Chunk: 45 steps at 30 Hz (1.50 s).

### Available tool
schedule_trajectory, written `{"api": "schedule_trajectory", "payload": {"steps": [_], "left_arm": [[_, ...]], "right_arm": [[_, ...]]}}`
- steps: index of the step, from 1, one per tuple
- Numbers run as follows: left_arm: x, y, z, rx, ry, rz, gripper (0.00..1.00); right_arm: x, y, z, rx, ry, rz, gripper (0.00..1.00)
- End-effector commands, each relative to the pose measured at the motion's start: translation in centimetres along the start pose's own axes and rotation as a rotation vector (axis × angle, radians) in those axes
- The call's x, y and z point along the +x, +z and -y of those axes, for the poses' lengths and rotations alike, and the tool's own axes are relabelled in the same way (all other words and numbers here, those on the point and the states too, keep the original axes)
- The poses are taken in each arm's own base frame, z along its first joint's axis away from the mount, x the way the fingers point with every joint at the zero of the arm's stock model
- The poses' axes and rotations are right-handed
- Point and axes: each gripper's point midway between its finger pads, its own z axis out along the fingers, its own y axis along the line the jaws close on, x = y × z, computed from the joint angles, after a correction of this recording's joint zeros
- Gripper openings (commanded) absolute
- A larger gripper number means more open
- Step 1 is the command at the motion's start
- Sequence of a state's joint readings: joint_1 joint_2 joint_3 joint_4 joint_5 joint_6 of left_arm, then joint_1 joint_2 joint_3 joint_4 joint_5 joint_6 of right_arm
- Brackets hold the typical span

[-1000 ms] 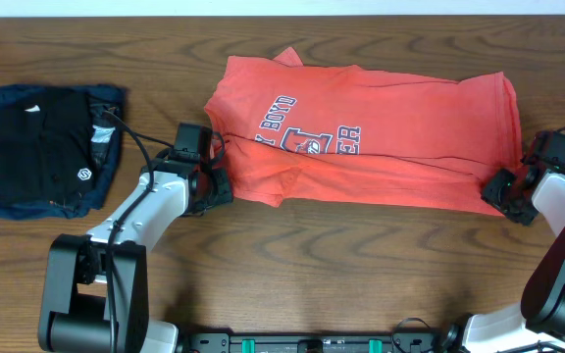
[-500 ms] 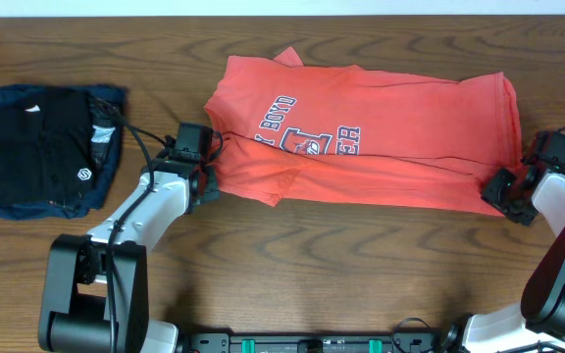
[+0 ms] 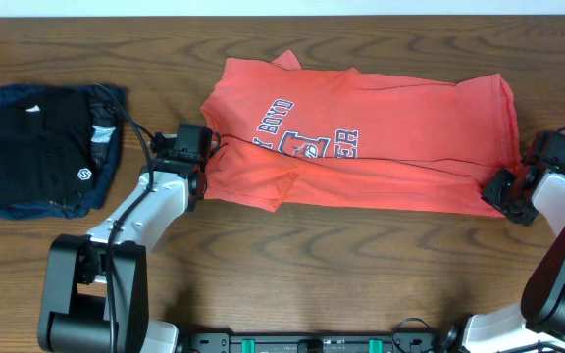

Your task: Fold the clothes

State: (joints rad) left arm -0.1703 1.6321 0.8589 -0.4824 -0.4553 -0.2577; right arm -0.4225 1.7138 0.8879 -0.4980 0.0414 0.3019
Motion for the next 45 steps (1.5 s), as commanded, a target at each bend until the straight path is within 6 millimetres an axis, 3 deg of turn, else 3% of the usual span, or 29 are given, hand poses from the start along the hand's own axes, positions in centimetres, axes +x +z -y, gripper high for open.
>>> {"api": "schedule_trajectory", "payload": {"steps": [1,6,9,12,16,22,27,35,45], "left_arm": [[-1.6,-2.2,0.7,0.104,-0.028,0.037,0.27],[-2.5,-8.3,7.4,0.612,-0.045,0.059,0.28],[-2.6,-11.1,10.5,0.79,0.001,0.077,0.3],[-1.7,-11.8,13.0,0.819,0.092,0.089,0.36],[0.9,-11.7,16.8,0.841,0.246,0.058,0.46],[4.7,-11.3,20.5,0.852,0.403,0.006,0.48],[5.2,-11.5,21.8,0.838,0.466,0.048,0.48],[5.2,-9.2,21.0,0.7,0.474,0.059,0.48],[5.1,-8.7,20.6,0.669,0.473,0.062,0.46]], "right_arm": [[1.3,0.6,0.9,0.044,-0.018,-0.032,0.38],[1.3,0.6,0.9,0.044,-0.018,-0.032,0.38],[1.3,0.6,0.9,0.044,-0.018,-0.032,0.38],[1.3,0.6,0.9,0.044,-0.017,-0.033,0.39],[1.4,0.6,0.9,0.044,-0.018,-0.034,0.39],[1.4,0.6,0.9,0.045,-0.018,-0.036,0.4],[1.4,0.6,0.9,0.045,-0.018,-0.036,0.4],[1.4,0.6,0.9,0.044,-0.018,-0.036,0.4],[1.4,0.6,0.9,0.045,-0.018,-0.036,0.4]]}}
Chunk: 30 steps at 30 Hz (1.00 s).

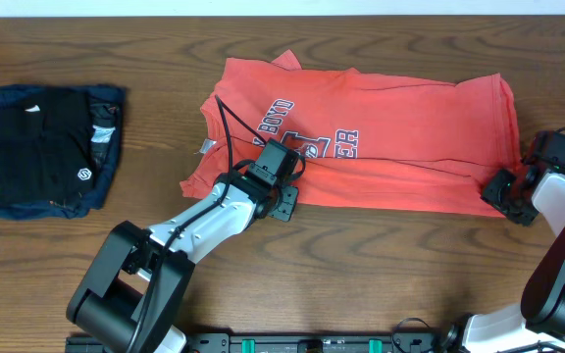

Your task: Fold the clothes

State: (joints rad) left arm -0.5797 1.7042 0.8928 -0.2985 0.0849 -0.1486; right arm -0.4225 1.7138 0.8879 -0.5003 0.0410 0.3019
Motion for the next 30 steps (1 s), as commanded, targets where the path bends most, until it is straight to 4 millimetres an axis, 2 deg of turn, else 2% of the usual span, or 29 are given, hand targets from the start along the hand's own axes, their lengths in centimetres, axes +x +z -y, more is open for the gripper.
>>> {"api": "schedule_trajectory", "payload": {"steps": [1,8,12,22,26,30], "left_arm": [[0.0,0.2,-0.4,-0.027,0.018,-0.005,0.43],[0.5,0.3,-0.5,-0.026,0.017,-0.018,0.42],[0.7,0.3,-0.5,-0.027,0.017,-0.024,0.36],[2.1,0.9,-0.9,-0.038,0.016,-0.071,0.36],[2.5,0.8,-1.0,-0.042,0.017,-0.085,0.25],[2.4,0.8,-1.1,-0.048,0.017,-0.083,0.06]], "right_arm": [[1.4,0.6,0.9,0.044,-0.017,-0.034,0.4],[1.4,0.6,0.9,0.044,-0.017,-0.034,0.4],[1.4,0.6,0.9,0.044,-0.017,-0.034,0.4],[1.4,0.6,0.8,0.041,-0.017,-0.035,0.4],[1.4,0.6,0.8,0.041,-0.017,-0.036,0.4],[1.5,0.6,0.8,0.042,-0.018,-0.038,0.4]]}}
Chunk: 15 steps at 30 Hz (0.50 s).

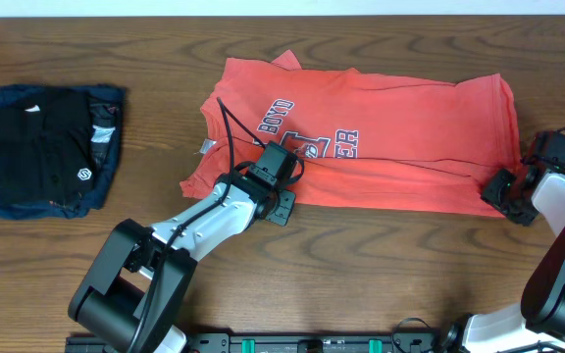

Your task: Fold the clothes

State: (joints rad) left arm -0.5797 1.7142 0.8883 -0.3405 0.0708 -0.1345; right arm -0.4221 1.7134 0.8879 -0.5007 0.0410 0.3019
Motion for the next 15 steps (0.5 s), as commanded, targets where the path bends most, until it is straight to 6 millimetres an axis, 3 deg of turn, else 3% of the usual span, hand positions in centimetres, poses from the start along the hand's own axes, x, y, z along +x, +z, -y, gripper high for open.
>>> {"api": "schedule_trajectory", "payload": {"steps": [1,4,7,12,15], "left_arm": [[1.0,0.6,-0.5,-0.023,0.004,-0.03,0.06],[0.4,0.3,-1.1,-0.062,0.004,-0.008,0.06],[-1.5,-1.0,-1.3,-0.083,0.003,0.058,0.06],[-7.3,-5.5,-1.5,-0.127,0.012,0.275,0.06],[-9.8,-6.7,-1.2,-0.117,0.001,0.386,0.06]], "right_arm": [[1.5,0.6,0.9,0.042,-0.017,-0.039,0.4],[1.5,0.6,0.9,0.042,-0.017,-0.039,0.4],[1.5,0.6,0.9,0.042,-0.017,-0.039,0.4],[1.5,0.6,0.9,0.042,-0.017,-0.039,0.4],[1.5,0.6,0.9,0.042,-0.017,-0.039,0.4]]}}
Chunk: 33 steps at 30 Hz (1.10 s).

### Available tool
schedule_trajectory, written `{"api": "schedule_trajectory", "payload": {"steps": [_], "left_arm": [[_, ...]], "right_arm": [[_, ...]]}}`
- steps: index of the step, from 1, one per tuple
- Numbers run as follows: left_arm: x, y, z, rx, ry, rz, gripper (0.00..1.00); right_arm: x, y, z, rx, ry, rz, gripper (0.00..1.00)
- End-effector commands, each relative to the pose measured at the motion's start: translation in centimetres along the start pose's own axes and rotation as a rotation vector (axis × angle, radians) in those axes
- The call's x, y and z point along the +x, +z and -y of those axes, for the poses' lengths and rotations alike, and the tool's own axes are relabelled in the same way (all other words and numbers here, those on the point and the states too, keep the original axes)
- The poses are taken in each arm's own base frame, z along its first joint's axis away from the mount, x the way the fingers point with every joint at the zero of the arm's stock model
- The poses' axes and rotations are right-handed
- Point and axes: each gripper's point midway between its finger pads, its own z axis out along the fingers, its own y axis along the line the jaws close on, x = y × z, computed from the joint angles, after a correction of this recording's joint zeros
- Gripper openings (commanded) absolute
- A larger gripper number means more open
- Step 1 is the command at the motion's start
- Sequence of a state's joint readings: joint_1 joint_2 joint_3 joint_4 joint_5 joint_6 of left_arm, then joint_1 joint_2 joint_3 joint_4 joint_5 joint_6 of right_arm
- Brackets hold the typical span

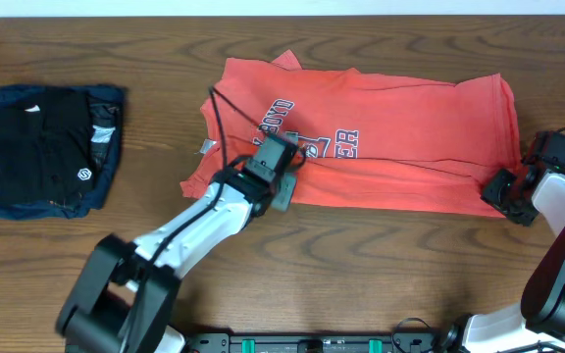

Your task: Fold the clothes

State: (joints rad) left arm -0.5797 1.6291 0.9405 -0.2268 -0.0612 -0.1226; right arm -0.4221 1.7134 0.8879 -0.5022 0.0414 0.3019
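An orange-red T-shirt [381,137] with white lettering lies spread across the middle of the table, its lower part doubled over. My left gripper [281,184] rests on the shirt's near edge, just below the print; its fingers are hidden under the wrist. My right gripper [506,192] sits at the shirt's near right corner, touching the cloth, and its jaws do not show either. A small white label [205,147] peeks out at the shirt's left edge.
A stack of folded dark clothes [47,147], black on navy, sits at the far left of the wooden table [381,275]. The left arm's cable [226,113] arches over the shirt's left part.
My left gripper has shifted a little away from the table's front edge, from just off the shirt's near hem onto it. The shirt and the right arm look unchanged.
At first my left gripper was at the shirt's left edge, where a flap lay tucked under. Later it stood at the middle of the near hem, with the left corner spread out and the label showing. Now it sits on the hem. The right gripper stayed at the right corner.
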Motion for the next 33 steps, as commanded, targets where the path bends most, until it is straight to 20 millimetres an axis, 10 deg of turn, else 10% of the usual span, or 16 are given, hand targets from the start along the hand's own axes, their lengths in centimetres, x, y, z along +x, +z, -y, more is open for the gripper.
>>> {"api": "schedule_trajectory", "payload": {"steps": [1,3,5,7,14,22,33], "left_arm": [[-3.8,-1.6,-0.4,-0.034,-0.001,0.127,0.06],[-3.5,-1.0,-0.4,-0.032,-0.019,0.117,0.14],[-2.7,-0.4,0.0,-0.009,-0.027,0.08,0.52],[-1.9,-0.2,0.2,0.0,-0.023,0.05,0.65],[-0.5,-0.7,-1.8,-0.039,-0.046,-0.015,0.66],[5.6,-1.3,-7.5,-0.179,-0.164,-0.256,0.62],[6.4,1.3,-10.4,-0.137,-0.301,-0.268,0.64]], "right_arm": [[1.4,0.6,0.8,0.041,-0.017,-0.037,0.4],[1.4,0.6,0.8,0.041,-0.017,-0.037,0.4],[1.4,0.6,0.8,0.041,-0.017,-0.037,0.4],[1.5,0.6,0.8,0.041,-0.017,-0.038,0.4],[1.5,0.6,0.9,0.042,-0.017,-0.041,0.4],[1.5,0.6,0.9,0.042,-0.017,-0.041,0.4],[1.7,0.6,0.9,0.045,-0.018,-0.048,0.4]]}}
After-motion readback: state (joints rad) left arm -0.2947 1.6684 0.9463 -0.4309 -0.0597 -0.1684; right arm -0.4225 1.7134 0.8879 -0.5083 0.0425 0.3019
